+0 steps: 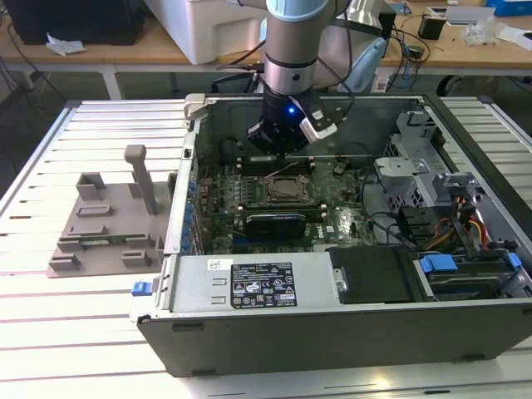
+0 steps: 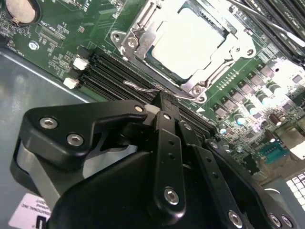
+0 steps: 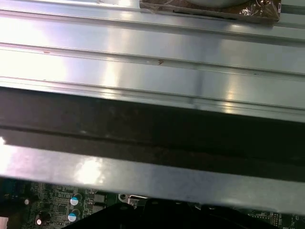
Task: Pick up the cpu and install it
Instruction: 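Install the first cpu locking lever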
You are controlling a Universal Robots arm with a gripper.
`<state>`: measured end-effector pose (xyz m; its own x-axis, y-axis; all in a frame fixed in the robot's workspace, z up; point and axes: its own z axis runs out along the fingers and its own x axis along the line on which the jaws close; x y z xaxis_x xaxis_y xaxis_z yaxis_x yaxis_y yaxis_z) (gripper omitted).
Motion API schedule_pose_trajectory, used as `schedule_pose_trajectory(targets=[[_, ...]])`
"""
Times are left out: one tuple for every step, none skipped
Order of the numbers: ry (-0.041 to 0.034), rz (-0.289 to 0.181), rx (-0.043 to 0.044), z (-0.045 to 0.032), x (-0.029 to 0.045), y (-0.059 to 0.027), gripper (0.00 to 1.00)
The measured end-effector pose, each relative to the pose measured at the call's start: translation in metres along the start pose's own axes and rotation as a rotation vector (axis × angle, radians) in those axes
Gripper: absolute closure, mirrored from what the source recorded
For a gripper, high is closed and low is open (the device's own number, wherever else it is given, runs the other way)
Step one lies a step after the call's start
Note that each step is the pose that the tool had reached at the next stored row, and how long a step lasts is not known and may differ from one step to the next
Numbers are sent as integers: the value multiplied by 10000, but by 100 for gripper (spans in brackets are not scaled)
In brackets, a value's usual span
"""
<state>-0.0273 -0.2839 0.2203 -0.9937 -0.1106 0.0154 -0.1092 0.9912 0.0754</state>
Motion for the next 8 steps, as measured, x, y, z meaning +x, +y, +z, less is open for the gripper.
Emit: schedule_pose_trajectory(targets=[[4,0,0,10,-15,-2,89],[9,-1,0,19,-27,-5,89],[13,0,-2,34,-45,-7,89],[19,2,-2,45,-57,-10,89],[27,3,-3,62,-77,-13,89],[36,2,-4,81,-101,-17,89],[39,2,-4,91,-119,-20,89],[41,2,-5,95,-129,-21,89]])
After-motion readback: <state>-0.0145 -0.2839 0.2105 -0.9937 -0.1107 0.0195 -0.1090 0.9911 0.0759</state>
